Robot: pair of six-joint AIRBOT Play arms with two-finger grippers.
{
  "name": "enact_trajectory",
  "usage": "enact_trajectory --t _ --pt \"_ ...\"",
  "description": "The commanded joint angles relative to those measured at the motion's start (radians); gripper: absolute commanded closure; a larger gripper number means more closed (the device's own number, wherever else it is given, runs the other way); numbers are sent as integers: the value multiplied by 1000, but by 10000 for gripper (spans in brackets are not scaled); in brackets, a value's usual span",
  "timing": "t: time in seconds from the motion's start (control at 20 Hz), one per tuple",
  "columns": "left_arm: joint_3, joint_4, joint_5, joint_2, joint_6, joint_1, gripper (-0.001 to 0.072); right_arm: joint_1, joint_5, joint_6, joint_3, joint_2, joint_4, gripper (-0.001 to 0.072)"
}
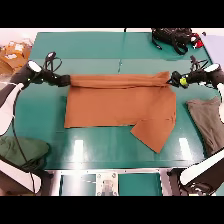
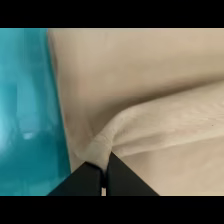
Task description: Fold the shirts.
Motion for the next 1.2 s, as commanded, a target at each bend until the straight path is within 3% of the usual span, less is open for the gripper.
enact_trajectory --t 0.0,0.15,0.2,0.25,0.3,0.35,0.45,0.5,0.6,0.65,0.7,0.85,1.0,1.15 --pt "-40 18 -9 -1 -11 -1 686 -3 21 2 -37 0 -19 688" --pt "-40 -17 -6 -1 -10 -1 686 -2 22 3 -35 0 -14 683" --pt "-40 -43 -11 -1 -10 -1 683 -2 23 19 -31 1 -15 587" --pt "-39 -66 -21 0 -10 -1 482 -4 32 31 -21 5 -15 440" --pt "-39 -89 -35 2 -11 0 162 -8 53 40 -4 11 -16 398" --pt "-34 -103 -61 5 -14 2 110 -15 82 45 16 21 -20 398" --pt "13 -103 -187 6 -59 18 110 -44 153 70 44 60 -26 398" --pt "45 -102 -277 8 -83 34 110 -62 182 72 43 86 -34 412" --pt "113 -101 -471 13 -154 77 121 -99 261 81 28 144 -64 583" --pt "140 -101 -564 13 -179 97 344 -117 288 81 -5 181 -72 676" --pt "155 -103 -657 17 -174 111 684 -132 292 81 -55 222 -72 687" --pt "110 -82 -732 80 -217 106 688 -172 281 81 -283 390 -90 688" --pt "-110 21 -589 281 -266 68 689 -239 246 97 -550 598 -160 688" --pt "-428 55 -372 551 -356 23 688 -329 195 185 -827 830 -209 687"
